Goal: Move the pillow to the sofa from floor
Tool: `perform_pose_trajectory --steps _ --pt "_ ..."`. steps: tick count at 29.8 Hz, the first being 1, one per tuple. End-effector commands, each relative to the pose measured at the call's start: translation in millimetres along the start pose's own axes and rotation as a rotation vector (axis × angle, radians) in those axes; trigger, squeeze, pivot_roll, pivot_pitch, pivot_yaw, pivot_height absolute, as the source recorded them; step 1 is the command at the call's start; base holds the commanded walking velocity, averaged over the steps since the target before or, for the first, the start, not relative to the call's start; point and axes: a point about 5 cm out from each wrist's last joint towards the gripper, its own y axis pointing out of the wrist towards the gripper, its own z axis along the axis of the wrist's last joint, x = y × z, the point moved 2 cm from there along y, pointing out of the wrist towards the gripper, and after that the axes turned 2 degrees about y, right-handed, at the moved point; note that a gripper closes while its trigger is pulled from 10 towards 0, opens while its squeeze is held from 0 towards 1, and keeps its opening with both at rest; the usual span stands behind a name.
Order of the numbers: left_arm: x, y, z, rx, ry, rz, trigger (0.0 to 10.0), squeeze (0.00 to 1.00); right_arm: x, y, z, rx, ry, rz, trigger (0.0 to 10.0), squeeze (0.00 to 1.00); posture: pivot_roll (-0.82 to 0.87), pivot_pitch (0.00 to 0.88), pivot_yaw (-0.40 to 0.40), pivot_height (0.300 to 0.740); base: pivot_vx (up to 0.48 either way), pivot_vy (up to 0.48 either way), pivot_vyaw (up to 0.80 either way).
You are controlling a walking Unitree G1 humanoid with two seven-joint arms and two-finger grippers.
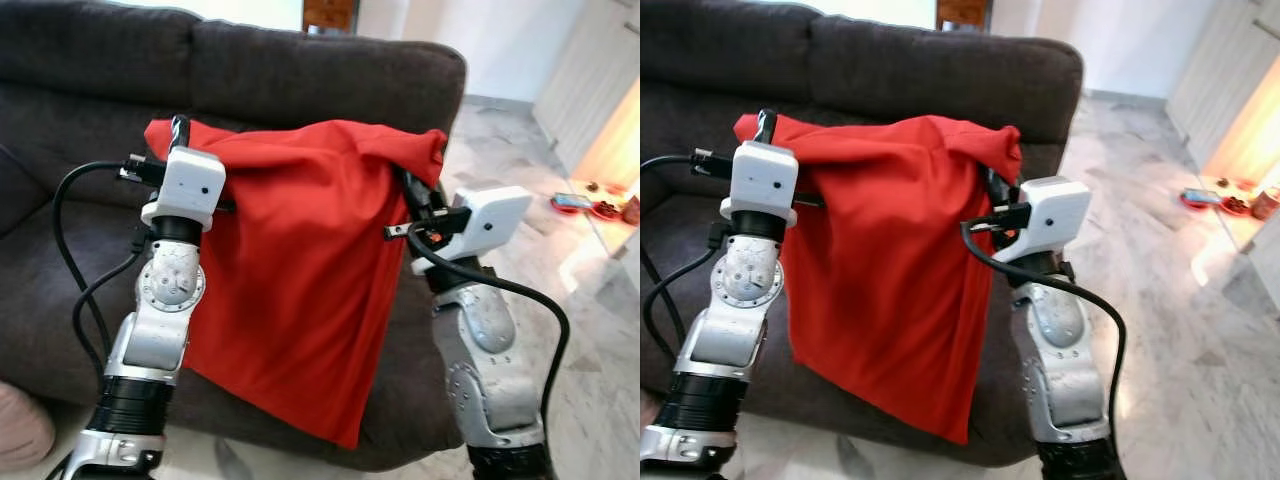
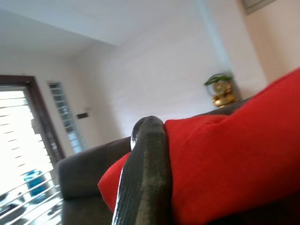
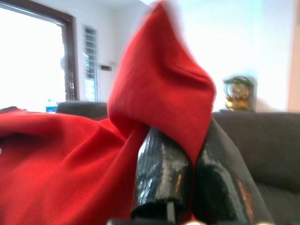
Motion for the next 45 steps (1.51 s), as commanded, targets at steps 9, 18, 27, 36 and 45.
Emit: perform_pose_trajectory --steps 9,18,27,36,45 --pt "6.6 4.4 22 0.091 -0.024 -0.008 10.0 0.0 -16.7 2.0 12 0.046 0.005 0.116 10.0 0.0 0.03 0.0 -0.065 0.74 0.3 0.0 0.0" --pt "16.9 -3.9 9 0.044 -0.012 -0.068 10.0 0.0 -25.0 -7.1 -12 -0.052 -0.005 0.171 10.0 0.0 0.03 0.0 -0.07 0.74 0.029 0.0 0.51" --pt "12.6 -5.6 3 0.025 0.01 -0.053 10.0 0.0 -30.1 -5.8 -9 -0.033 -0.013 0.21 10.0 0.0 0.04 0.0 -0.077 0.74 0.0 0.0 0.42" --pt "10.7 -4.2 3 0.027 0.011 -0.041 10.0 0.0 -31.4 1.9 0 0.012 -0.017 0.212 10.0 0.0 0.04 0.0 -0.082 0.74 0.0 0.0 0.79" --pt "13.2 -4.9 2 0.019 -0.004 -0.05 10.0 0.0 -22.2 1.2 -9 -0.029 -0.01 0.15 10.0 0.0 0.03 0.0 -0.082 0.74 0.0 0.0 0.08"
